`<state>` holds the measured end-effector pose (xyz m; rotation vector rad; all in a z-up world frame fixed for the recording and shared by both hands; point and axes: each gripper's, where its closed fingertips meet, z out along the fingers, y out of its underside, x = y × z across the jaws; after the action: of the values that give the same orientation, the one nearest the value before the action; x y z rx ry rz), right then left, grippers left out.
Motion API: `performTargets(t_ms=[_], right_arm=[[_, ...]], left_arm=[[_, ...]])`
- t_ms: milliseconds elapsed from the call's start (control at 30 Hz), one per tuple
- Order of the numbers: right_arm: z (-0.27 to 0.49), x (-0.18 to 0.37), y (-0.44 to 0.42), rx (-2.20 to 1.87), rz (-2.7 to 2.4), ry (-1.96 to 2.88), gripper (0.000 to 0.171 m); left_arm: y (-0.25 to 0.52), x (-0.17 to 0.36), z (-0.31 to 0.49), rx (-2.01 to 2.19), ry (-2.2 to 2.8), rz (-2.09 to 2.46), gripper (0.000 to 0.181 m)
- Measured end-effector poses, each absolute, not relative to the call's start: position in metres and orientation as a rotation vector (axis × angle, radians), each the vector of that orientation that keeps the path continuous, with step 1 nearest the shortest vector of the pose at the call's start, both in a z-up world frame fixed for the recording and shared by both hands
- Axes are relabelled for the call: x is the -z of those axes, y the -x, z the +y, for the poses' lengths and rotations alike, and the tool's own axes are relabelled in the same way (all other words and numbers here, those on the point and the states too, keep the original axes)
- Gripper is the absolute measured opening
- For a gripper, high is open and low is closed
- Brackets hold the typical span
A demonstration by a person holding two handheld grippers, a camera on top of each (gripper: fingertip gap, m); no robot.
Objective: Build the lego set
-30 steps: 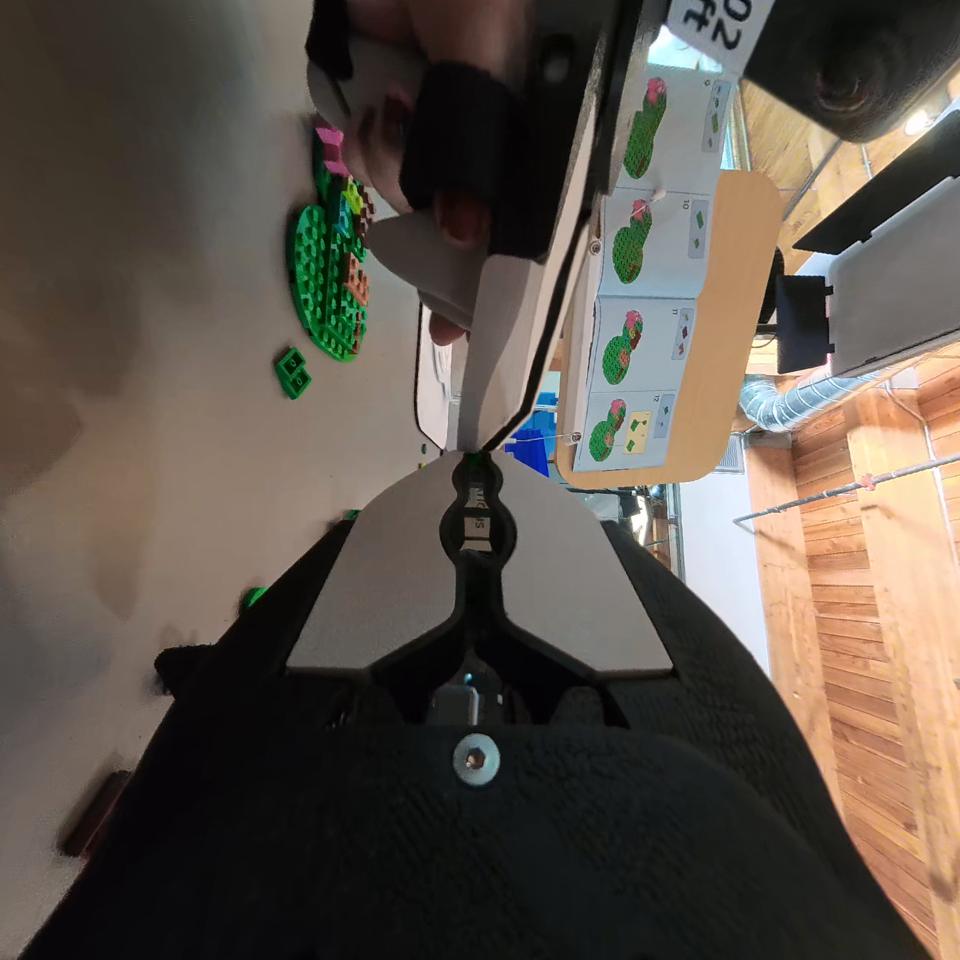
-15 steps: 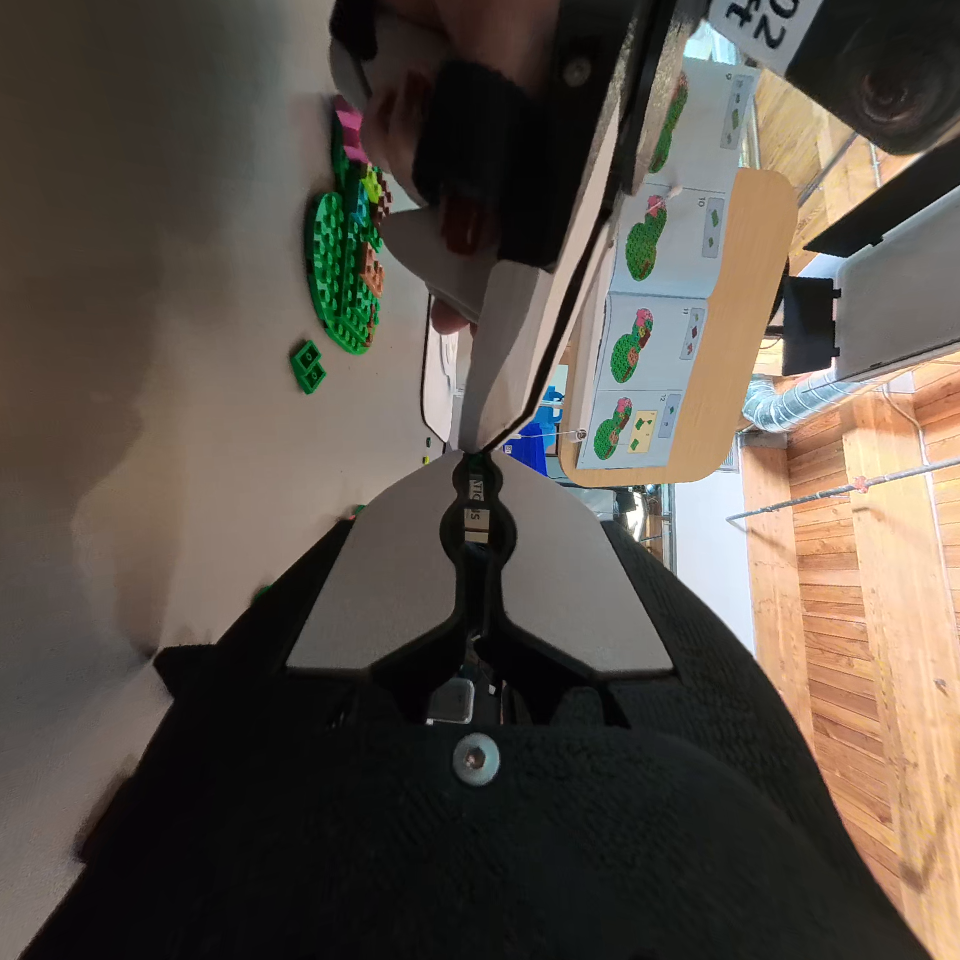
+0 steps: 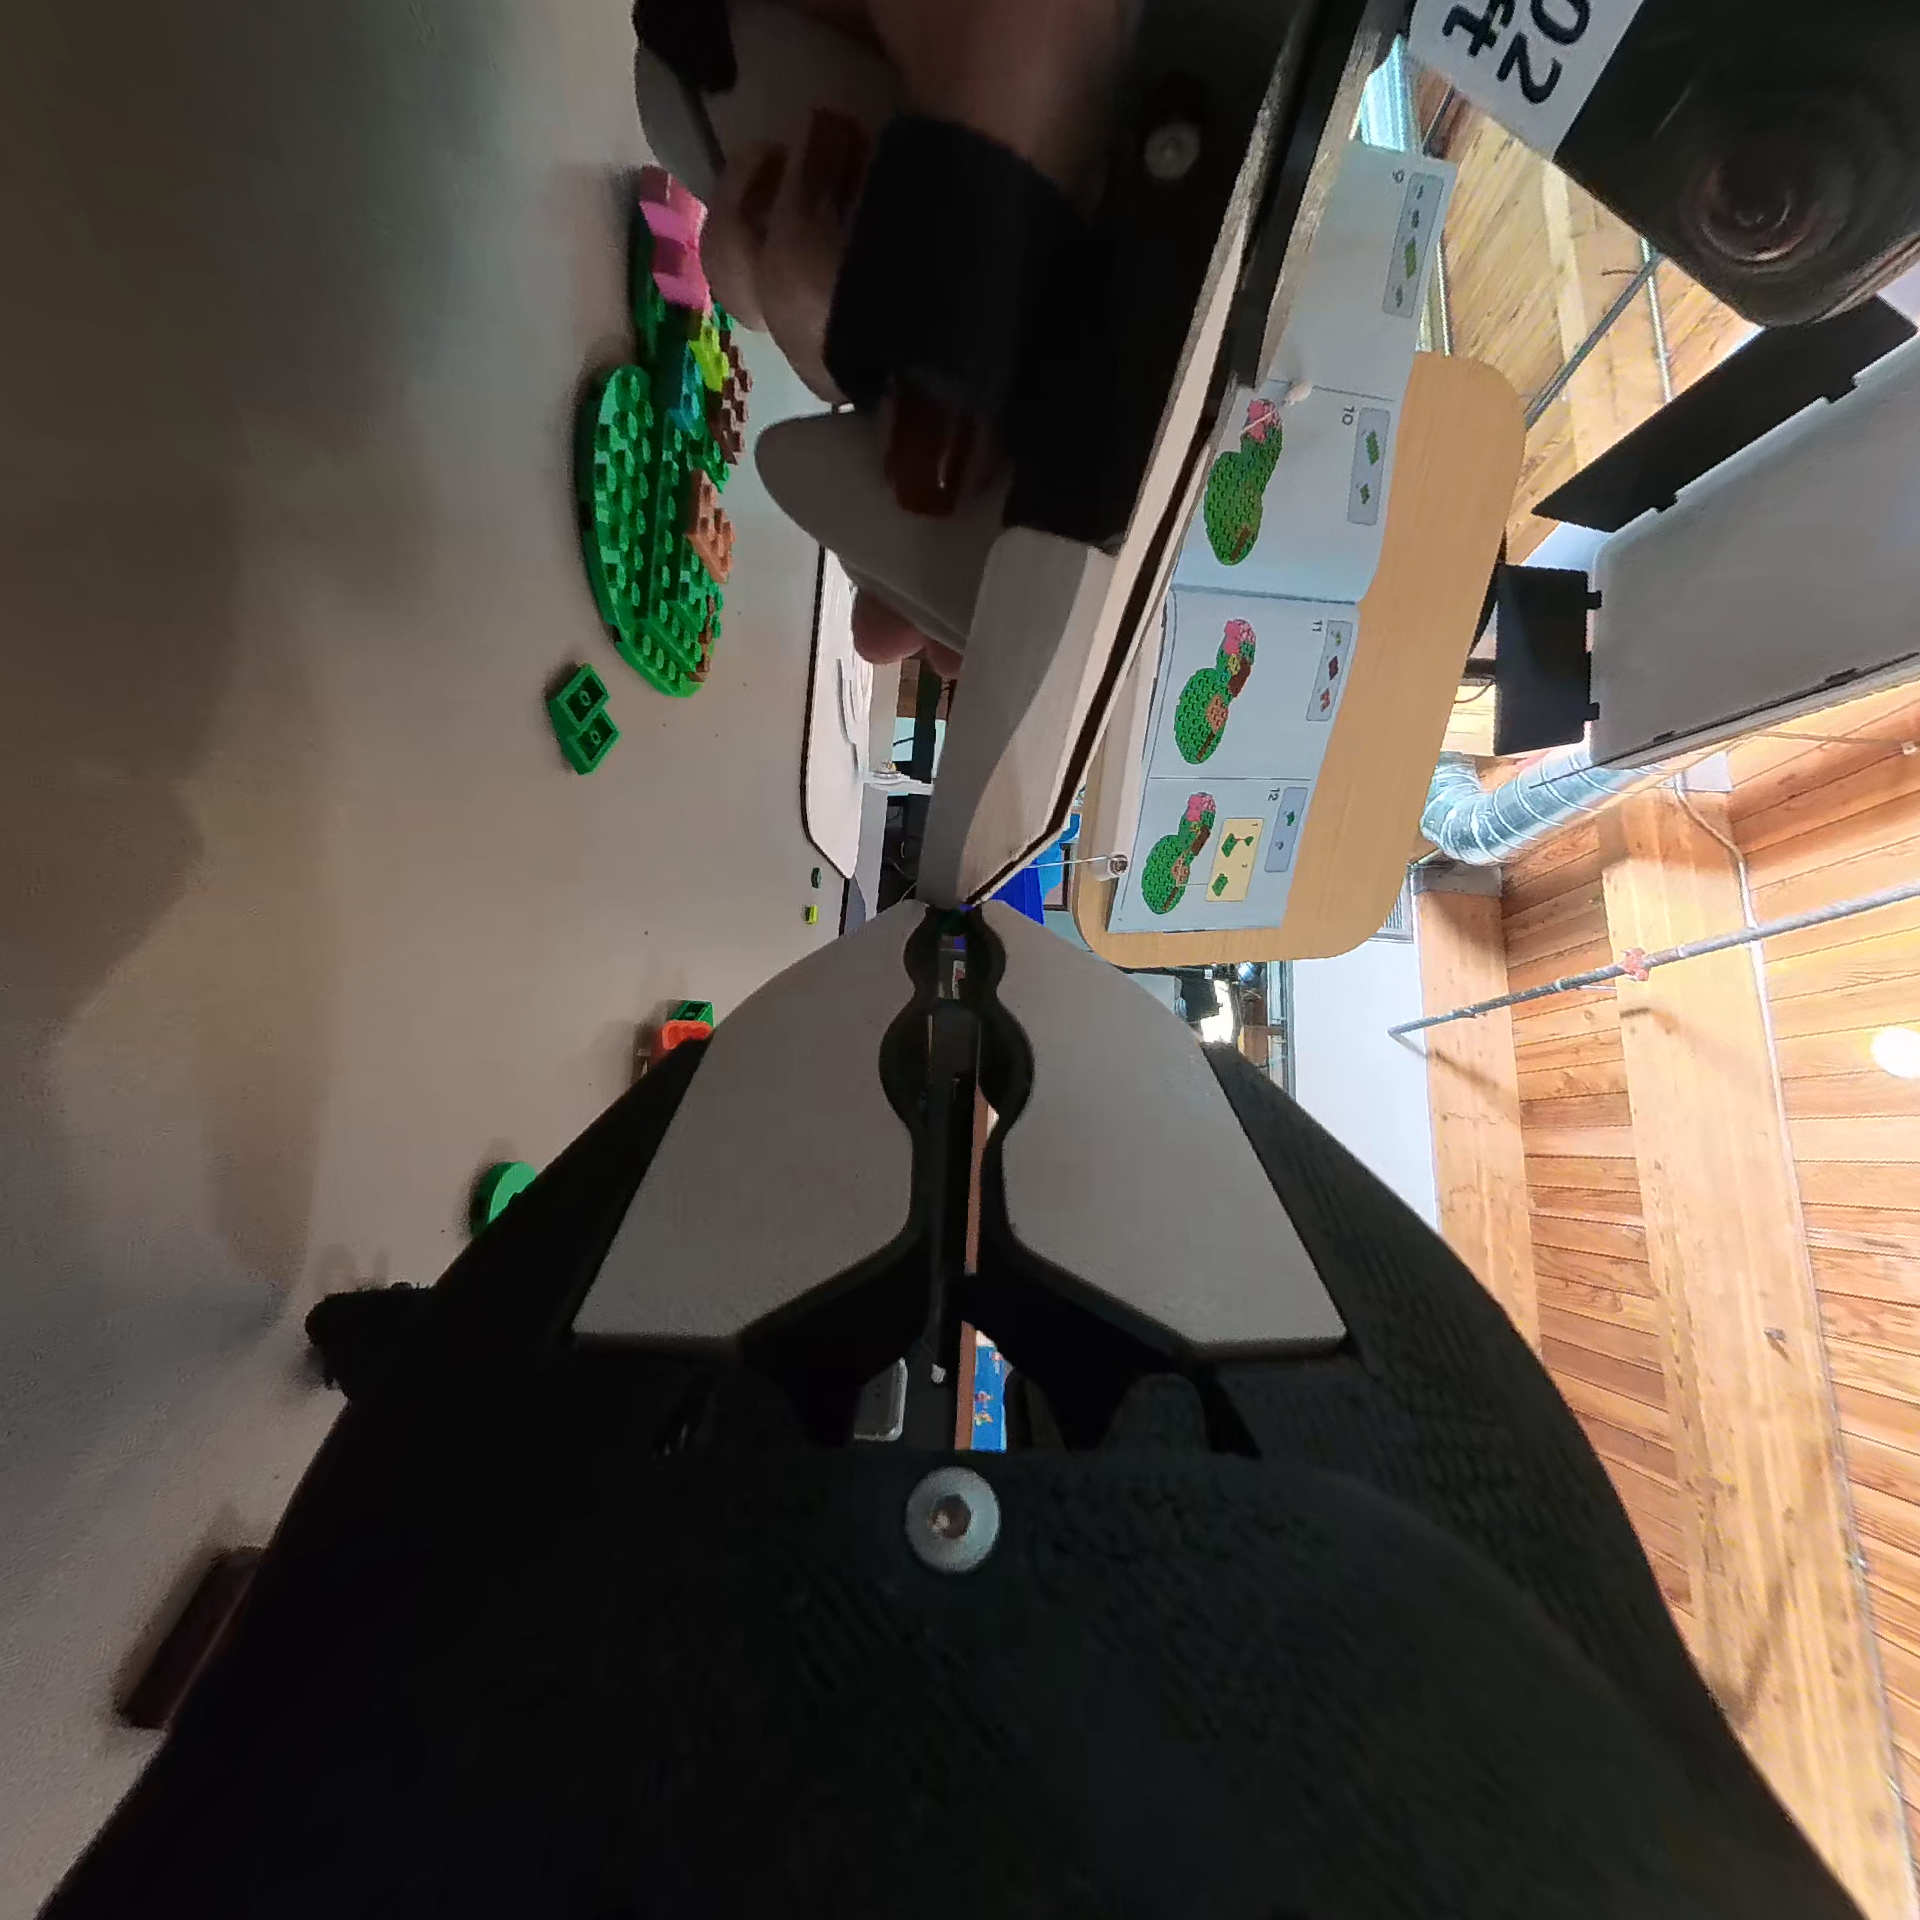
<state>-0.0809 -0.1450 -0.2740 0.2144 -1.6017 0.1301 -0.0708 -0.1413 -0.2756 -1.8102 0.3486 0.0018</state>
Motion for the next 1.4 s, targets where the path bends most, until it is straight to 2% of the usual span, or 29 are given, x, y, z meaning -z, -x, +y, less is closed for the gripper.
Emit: performTargets(t_ms=[900,1033,1200,1400], right_arm=[[-0.141,0.280,0.067,-0.292,-1.672,-0.181,0.007],[-0.131,0.282,0.068,-0.255,-1.684,-0.163,0.007],[-0.114,0.281,0.070,-0.248,-1.698,-0.100,0.007],[-0.079,0.268,0.067,-0.254,-1.671,0.022,0.006]], left_arm=[[0.069,0.292,-0.154,0.064,1.881,0.490,0.015],[0.068,0.297,-0.179,0.101,1.894,0.704,0.015],[0.076,0.292,-0.188,0.197,1.849,0.653,0.015],[0.063,0.317,-0.183,0.181,1.913,0.746,0.015]])
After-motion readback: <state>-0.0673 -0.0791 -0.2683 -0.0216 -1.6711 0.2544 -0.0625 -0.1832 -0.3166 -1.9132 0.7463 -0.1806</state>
